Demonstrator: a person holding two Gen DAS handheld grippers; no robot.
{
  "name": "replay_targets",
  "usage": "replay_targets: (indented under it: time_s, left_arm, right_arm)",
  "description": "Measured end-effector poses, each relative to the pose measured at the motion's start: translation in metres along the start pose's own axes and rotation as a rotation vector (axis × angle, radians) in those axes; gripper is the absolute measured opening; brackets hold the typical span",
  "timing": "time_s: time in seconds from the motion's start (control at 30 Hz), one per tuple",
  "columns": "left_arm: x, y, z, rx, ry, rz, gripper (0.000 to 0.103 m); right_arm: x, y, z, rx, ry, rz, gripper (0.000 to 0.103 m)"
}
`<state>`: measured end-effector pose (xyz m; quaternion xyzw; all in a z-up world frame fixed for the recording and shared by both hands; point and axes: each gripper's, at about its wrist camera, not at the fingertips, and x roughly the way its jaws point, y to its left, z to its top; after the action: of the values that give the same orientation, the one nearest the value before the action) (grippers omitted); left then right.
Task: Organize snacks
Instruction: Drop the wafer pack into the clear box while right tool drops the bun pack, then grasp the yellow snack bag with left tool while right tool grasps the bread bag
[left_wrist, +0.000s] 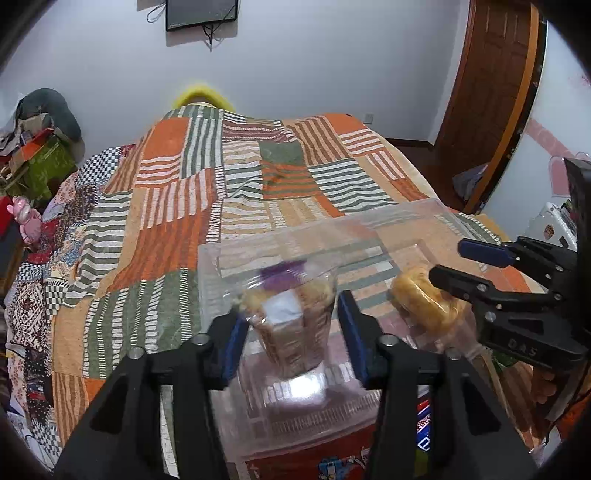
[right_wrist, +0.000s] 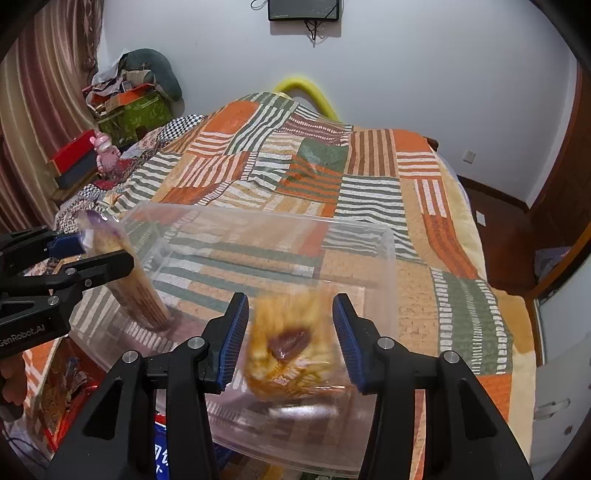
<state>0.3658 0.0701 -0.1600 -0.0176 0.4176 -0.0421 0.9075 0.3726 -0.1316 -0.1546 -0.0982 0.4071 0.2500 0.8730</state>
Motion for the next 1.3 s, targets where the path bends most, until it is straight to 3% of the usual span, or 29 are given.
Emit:
replay_targets:
  time_s: [0.1,0.4,0.63,0.83,0.9,1.3]
  left_arm:
    - [-0.008,0.004,0.0,-0.018,-0.014,-0.004,0.055]
    - [-0.063,0.011,-0.01,-0.029,-0.099,0.013,0.063]
    - [-0.119,0.01,-0.044,0.013,-0.158,0.056,0.078]
    - [-0.151,0.011,-0.083,0.019,-0.156,0.069,0.088]
    - [-0.159,0.01,-0.099,0.021,-0.145,0.073,0.09]
    - [-0.16,0.022,-0.178,-0.068,-0.039,0.095,0.091]
  right_arm:
    - [-0.009,-0.002,0.001,0.005,-0.021,0.0,0.059]
    - [-0.056,-0.005,-0.009,0.023,-0.102,0.005,0.063]
    - [-0.098,-0.001,-0.032,0.041,-0.152,0.001,0.069]
    - [-0.121,0.008,-0.06,0.054,-0.157,0.0,0.072]
    - [-0.126,0.013,-0.071,0.053,-0.152,-0.008,0.079]
    - [-0.135,0.031,-0.133,0.09,-0.069,0.009,0.082]
